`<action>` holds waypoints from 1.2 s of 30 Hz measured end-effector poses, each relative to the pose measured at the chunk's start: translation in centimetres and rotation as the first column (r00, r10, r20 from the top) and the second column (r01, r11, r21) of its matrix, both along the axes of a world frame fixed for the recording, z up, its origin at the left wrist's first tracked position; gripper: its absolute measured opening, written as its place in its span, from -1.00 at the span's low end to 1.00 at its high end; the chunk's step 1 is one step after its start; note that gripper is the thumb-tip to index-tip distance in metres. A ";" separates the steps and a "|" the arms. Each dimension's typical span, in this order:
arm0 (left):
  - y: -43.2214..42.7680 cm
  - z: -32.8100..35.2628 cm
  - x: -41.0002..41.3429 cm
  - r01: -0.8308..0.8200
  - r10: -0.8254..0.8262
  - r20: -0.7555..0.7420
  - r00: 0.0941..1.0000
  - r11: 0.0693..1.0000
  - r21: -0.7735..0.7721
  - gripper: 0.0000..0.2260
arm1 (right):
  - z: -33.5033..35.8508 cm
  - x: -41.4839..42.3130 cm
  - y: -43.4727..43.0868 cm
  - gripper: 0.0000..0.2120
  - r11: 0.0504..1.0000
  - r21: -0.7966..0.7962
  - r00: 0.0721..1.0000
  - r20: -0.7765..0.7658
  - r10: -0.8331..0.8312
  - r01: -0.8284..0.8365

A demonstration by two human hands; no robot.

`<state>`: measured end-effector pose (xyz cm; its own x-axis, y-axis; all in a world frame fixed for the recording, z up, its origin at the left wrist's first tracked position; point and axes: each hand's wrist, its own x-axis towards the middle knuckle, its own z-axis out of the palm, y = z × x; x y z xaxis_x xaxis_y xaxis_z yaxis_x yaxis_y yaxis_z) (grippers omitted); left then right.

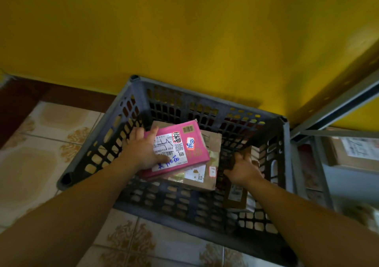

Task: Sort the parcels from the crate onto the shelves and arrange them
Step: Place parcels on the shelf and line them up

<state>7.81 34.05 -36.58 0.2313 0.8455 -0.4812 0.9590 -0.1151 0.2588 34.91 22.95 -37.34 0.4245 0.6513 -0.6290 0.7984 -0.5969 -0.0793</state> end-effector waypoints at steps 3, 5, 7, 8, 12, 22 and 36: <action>-0.4 0.4 0.0 -0.098 0.098 0.002 0.995 0.994 -0.045 0.06 | -0.2 -0.4 0.1 -0.25 0.997 0.070 1.000 0.018 0.013 -0.015; -0.7 0.2 -0.1 -0.114 0.116 0.014 0.993 0.988 -0.103 0.06 | -0.5 -0.8 0.2 -0.25 0.994 0.105 0.999 0.036 0.021 -0.024; -0.7 -1.0 -0.4 -0.100 0.110 0.045 0.993 0.977 -0.189 0.12 | -0.8 -1.1 0.2 -0.27 0.995 0.098 1.000 0.002 -0.030 0.029; -0.5 -1.8 -0.6 -0.104 0.121 0.069 0.990 0.973 -0.208 0.12 | -1.0 -1.2 0.1 -0.26 0.993 0.092 0.997 -0.032 -0.071 0.073; -0.9 -1.7 -0.3 -0.172 0.225 0.196 0.954 0.951 -0.256 -0.25 | -1.1 -1.0 -0.2 -0.18 0.975 0.141 0.985 -0.043 -0.165 0.170; -0.9 -2.0 0.7 -0.181 0.272 0.351 0.896 0.946 -0.270 -0.27 | 4.9 -1.8 1.1 -0.51 0.889 0.406 0.973 -0.171 -0.155 0.213; -0.8 -2.5 -0.7 -0.244 0.466 0.540 0.700 0.868 -0.433 -0.25 | 4.6 -3.1 1.0 -0.45 0.756 0.448 0.827 -0.520 -0.215 0.478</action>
